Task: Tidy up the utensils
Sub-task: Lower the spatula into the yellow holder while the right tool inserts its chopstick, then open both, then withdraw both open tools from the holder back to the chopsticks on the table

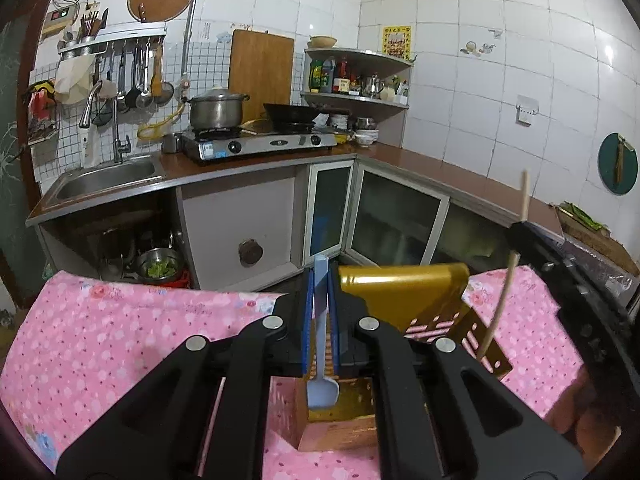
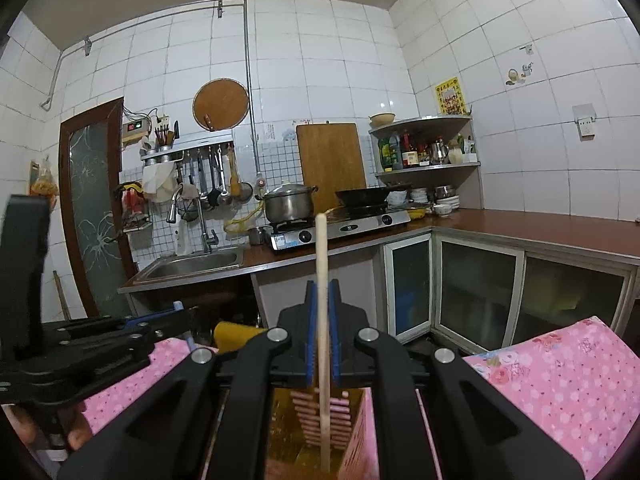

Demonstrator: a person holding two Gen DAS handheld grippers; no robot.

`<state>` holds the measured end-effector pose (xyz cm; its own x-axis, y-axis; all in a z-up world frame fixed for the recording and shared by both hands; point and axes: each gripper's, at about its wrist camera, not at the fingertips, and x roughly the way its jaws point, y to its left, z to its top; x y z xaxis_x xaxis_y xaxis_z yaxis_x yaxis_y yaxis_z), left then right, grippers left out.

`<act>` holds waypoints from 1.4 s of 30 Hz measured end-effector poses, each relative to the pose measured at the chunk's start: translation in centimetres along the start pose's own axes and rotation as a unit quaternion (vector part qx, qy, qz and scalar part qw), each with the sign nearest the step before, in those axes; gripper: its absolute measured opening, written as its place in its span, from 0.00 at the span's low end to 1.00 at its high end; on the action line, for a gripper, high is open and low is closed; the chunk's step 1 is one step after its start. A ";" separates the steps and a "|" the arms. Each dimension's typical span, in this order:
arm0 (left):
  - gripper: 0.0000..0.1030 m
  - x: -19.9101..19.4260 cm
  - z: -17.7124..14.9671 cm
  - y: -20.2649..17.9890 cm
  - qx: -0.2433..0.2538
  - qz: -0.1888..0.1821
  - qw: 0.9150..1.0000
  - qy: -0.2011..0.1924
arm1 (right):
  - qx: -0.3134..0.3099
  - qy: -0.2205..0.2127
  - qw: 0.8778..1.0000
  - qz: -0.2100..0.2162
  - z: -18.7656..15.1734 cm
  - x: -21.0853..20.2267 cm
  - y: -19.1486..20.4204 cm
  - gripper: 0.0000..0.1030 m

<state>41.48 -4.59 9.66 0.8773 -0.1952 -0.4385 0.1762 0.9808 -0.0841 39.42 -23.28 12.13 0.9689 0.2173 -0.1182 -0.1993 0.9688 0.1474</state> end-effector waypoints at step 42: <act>0.91 -9.8 -6.2 4.0 -0.037 0.018 0.996 0.076 | 0.027 0.192 0.976 -0.096 -4.7 -10.2 -1.9 0.44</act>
<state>30.85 1.22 8.09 0.8034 -0.1628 -0.5728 0.1077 0.9858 -0.1292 29.22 -26.83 8.46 0.8592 0.0718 -0.5065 -0.0018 0.9905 0.1373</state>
